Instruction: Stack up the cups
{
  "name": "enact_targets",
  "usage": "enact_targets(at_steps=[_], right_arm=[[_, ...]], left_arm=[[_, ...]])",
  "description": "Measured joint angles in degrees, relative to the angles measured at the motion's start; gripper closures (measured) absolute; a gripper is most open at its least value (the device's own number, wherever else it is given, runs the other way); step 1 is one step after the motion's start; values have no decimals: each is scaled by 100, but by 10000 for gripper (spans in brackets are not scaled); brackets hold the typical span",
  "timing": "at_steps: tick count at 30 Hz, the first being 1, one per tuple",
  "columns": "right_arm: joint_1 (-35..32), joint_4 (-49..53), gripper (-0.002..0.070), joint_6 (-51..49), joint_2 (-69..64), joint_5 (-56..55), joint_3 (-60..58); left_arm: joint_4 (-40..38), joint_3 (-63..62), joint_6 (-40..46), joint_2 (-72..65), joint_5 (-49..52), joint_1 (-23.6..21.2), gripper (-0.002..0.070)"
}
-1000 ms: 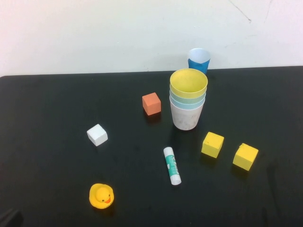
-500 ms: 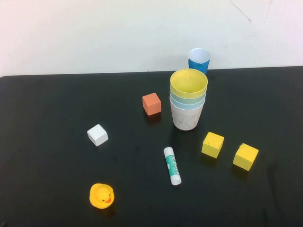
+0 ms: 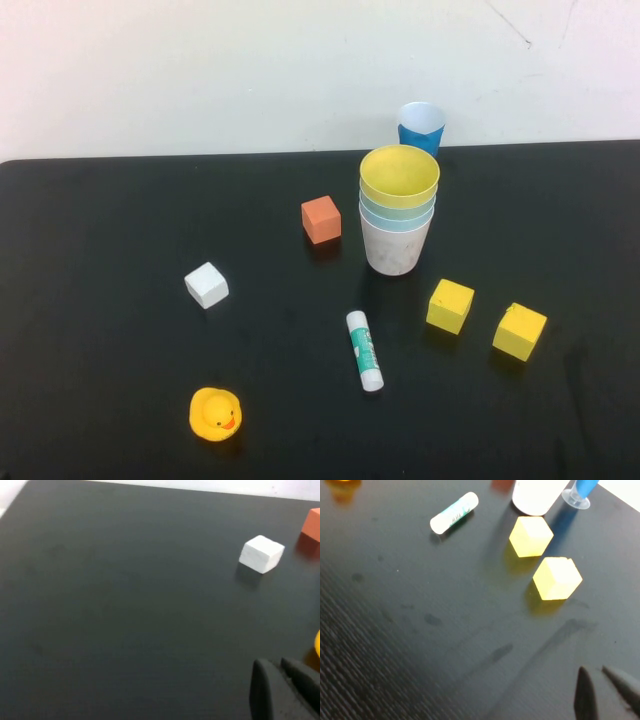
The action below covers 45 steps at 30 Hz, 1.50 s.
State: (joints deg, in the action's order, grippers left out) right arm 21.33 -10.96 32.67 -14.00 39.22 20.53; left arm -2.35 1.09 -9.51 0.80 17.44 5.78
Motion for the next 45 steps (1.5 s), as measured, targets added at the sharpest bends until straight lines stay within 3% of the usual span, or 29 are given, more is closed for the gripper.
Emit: enact_targets(at_steps=[10,31,36,45], right_arm=[[0,0,678,0,0,0,0],[0,19,678,46,0,0,0],[-30,587,678,546,22,-68,-98],[-1742,741,678,587,1075,-1787,-1896]], left_arm=[[-62,0,15,0,9,-602,675],[-96,0,165,0,22,-624,676],[-98,0,165,0,22,-636,676],[-108,0,165,0,22,-658,676]])
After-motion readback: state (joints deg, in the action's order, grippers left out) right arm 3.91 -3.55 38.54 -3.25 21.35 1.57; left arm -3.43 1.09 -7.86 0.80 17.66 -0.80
